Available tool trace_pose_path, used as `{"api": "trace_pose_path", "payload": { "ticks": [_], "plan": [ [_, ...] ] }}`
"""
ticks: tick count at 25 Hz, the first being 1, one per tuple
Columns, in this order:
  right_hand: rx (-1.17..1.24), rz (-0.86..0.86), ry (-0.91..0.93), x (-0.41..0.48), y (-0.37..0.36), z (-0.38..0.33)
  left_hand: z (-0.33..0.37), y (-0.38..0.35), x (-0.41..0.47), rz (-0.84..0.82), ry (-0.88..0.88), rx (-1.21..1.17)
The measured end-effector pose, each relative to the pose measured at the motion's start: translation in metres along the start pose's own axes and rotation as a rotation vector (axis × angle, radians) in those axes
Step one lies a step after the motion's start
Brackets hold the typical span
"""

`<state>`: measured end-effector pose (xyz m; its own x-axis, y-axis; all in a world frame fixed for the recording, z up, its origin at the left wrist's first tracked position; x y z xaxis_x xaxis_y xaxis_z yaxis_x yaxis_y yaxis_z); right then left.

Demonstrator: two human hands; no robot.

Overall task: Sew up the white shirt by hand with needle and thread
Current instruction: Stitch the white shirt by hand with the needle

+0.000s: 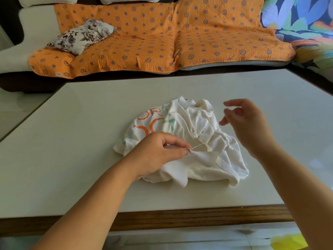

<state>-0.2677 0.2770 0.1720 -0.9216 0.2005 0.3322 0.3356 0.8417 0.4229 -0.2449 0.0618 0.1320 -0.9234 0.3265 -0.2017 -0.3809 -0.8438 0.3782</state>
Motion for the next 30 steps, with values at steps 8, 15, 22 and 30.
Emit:
{"api": "trace_pose_path", "payload": {
  "ticks": [8,15,22,30],
  "plan": [
    [-0.163,-0.636,0.104,-0.038,-0.054,-0.022,0.002,-0.002,-0.001,-0.011,0.001,0.005],
    [-0.171,-0.594,0.150,-0.037,-0.052,-0.025,0.001,-0.001,-0.001,0.000,0.006,0.018],
    [-0.375,-0.238,0.120,-0.012,-0.017,-0.013,0.000,-0.001,-0.002,-0.010,0.012,0.010],
    [-0.175,-0.641,0.155,-0.046,-0.056,-0.028,0.001,-0.003,-0.002,-0.017,0.015,0.009]
  ]
}}
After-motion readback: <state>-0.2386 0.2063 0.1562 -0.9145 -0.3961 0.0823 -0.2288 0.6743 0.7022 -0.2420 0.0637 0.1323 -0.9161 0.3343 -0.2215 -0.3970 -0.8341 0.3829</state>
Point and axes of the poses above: each hand's wrist, its own x-axis towards the middle knuckle, its own y-axis out of the back of the hand, z = x × y, the point moved 9 cm from there along x, towards the middle knuckle, and after that the axes turned 7 degrees about y, right-handed, at the moved point
